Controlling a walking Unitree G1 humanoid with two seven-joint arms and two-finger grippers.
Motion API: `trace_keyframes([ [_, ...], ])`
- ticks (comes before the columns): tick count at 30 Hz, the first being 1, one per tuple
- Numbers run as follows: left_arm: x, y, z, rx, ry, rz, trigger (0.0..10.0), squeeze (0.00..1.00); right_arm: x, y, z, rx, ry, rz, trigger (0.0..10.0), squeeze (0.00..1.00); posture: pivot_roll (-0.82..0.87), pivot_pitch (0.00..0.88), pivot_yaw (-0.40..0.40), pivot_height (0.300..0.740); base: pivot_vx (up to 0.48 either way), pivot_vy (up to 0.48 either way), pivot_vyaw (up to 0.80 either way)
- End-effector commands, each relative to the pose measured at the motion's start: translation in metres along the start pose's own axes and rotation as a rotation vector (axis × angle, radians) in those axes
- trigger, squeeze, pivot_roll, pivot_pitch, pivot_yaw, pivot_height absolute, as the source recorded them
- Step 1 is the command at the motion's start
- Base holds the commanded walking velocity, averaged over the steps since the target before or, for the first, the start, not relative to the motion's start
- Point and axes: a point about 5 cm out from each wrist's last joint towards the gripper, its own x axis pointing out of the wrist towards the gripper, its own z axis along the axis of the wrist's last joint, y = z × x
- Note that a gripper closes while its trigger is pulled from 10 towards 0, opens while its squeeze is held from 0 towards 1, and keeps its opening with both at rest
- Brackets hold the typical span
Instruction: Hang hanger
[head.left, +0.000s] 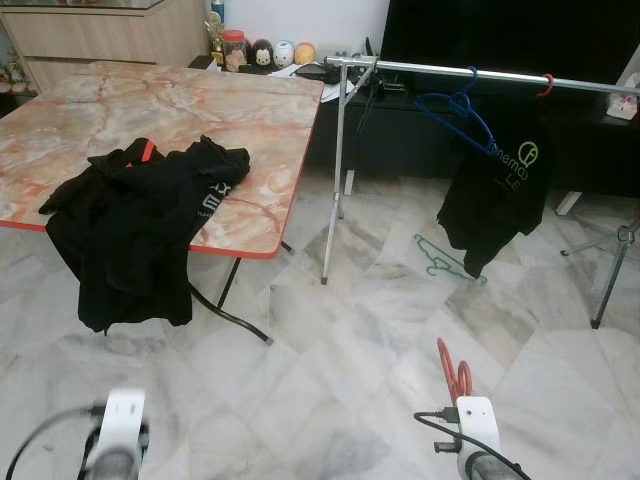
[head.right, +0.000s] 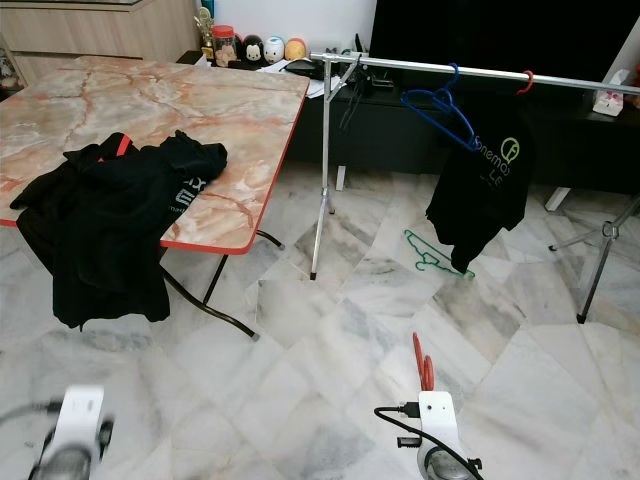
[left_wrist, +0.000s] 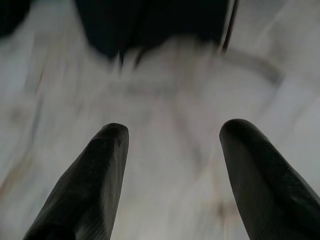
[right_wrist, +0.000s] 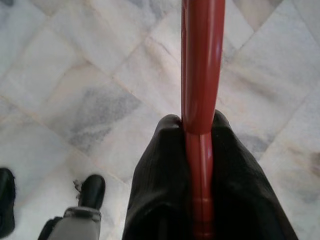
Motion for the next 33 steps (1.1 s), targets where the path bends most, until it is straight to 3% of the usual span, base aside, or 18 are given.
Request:
trace_keyframes([
  [1, 0.001, -0.008, 0.009, 0.034, -0.059, -0.083, 10.0, 0.0, 0.001, -0.012, 0.007, -0.008, -0.039, 0.016, 10.0, 0.0, 0.05, 0.0, -0.072, 0.74, 0.0, 0.0, 0.0],
  [2, 0.001, -0.012, 0.015, 0.058, -0.093, -0.12, 10.0, 0.0, 0.001, -0.02, 0.01, -0.014, -0.052, 0.03, 10.0, 0.0, 0.05, 0.0, -0.072, 0.74, 0.0, 0.0, 0.0],
  [5, -0.002, -0.028, 0.044, 0.122, -0.254, -0.329, 10.0, 0.0, 0.001, -0.036, 0.04, -0.213, -0.153, 0.122, 10.0, 0.0, 0.05, 0.0, -0.07, 0.74, 0.0, 0.0, 0.0],
  [6, -0.006, -0.032, 0.052, 0.167, -0.297, -0.397, 10.0, 0.0, 0.0, -0.038, 0.047, -0.24, -0.174, 0.155, 10.0, 0.0, 0.05, 0.0, -0.07, 0.74, 0.0, 0.0, 0.0],
  [10, -0.013, -0.039, 0.062, 0.24, -0.342, -0.499, 10.0, 0.0, -0.001, -0.04, 0.056, -0.298, -0.207, 0.224, 10.0, 0.0, 0.05, 0.0, -0.068, 0.74, 0.0, 0.0, 0.0],
  [11, -0.022, -0.049, 0.069, 0.304, -0.367, -0.626, 10.0, 0.0, -0.004, -0.04, 0.065, -0.385, -0.232, 0.321, 10.0, 0.0, 0.05, 0.0, -0.067, 0.74, 0.0, 0.0, 0.0],
  [20, -0.066, -0.094, 0.083, 0.467, -0.369, -1.109, 10.0, 0.0, -0.028, -0.034, 0.09, -0.69, -0.232, 0.793, 10.0, 0.0, 0.03, 0.0, -0.063, 0.74, 0.0, 0.0, 0.0],
  [23, -0.072, -0.104, 0.089, 0.483, -0.379, -1.166, 10.0, 0.0, -0.036, -0.028, 0.095, -0.752, -0.227, 0.883, 10.0, 0.0, 0.03, 0.0, -0.063, 0.74, 0.0, 0.0, 0.0],
  [26, -0.081, -0.115, 0.103, 0.484, -0.399, -1.233, 10.0, 0.0, -0.053, -0.011, 0.102, -0.85, -0.23, 1.057, 10.0, 0.0, 0.03, 0.0, -0.063, 0.74, 0.0, 0.0, 0.0],
  [33, -0.093, -0.125, 0.114, 0.504, -0.396, -1.341, 10.0, 0.0, -0.065, -0.002, 0.1, -0.971, -0.179, 1.131, 10.0, 0.0, 0.03, 0.0, -0.075, 0.74, 0.0, 0.0, 0.0],
])
